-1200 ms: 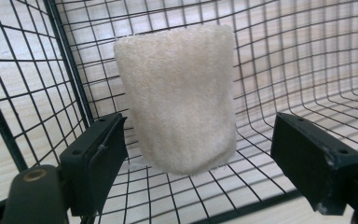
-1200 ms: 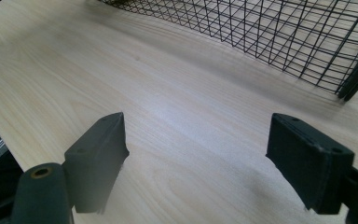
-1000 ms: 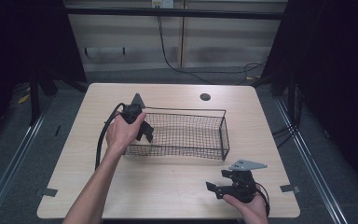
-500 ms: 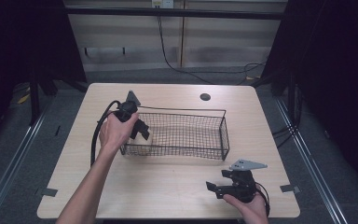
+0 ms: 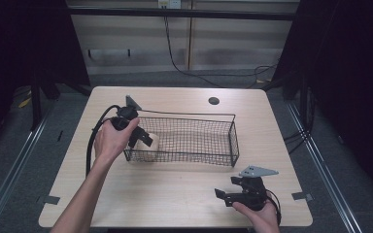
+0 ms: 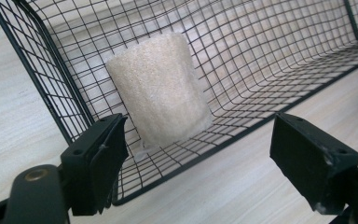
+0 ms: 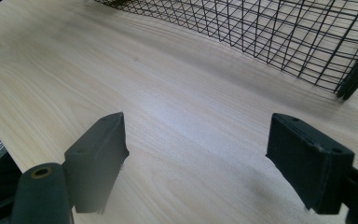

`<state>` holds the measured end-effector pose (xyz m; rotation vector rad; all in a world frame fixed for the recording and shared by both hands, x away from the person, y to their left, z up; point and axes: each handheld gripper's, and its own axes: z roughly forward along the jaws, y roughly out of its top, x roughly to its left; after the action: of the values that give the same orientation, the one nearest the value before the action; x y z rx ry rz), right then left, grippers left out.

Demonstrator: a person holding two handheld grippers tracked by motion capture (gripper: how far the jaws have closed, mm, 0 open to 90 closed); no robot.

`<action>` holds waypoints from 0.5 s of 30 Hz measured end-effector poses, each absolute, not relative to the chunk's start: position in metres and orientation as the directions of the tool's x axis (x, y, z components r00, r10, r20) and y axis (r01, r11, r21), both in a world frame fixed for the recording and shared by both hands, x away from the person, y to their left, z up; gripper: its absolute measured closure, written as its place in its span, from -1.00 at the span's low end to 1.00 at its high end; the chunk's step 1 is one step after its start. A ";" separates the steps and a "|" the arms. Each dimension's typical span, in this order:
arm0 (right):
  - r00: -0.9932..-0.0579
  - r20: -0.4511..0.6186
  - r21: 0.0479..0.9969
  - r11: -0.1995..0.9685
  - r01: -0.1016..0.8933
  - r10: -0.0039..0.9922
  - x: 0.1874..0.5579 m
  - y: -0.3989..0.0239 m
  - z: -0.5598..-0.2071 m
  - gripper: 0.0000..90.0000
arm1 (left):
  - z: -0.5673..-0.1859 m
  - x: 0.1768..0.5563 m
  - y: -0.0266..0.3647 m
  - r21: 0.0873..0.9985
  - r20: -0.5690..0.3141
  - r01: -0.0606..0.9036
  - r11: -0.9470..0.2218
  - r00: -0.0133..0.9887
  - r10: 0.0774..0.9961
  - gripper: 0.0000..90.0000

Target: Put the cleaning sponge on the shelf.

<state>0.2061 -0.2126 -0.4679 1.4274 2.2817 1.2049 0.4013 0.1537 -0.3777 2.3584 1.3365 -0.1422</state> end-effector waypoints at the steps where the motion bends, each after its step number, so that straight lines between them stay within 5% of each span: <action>1: -0.517 0.245 0.718 0.204 0.665 0.820 0.206 -0.213 -0.468 -0.56 | -0.378 0.401 0.154 0.311 -0.291 0.839 -0.447 0.532 0.795 -0.59; 15: -0.514 0.243 0.722 0.201 0.662 0.822 0.206 -0.213 -0.468 -0.56 | -0.357 0.373 0.186 0.436 -0.279 0.771 -0.465 0.607 0.744 -0.56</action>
<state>0.2059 -0.2133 -0.4679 1.4289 2.2746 1.2069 0.3734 0.1863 -0.3571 2.3078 1.1944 -0.0665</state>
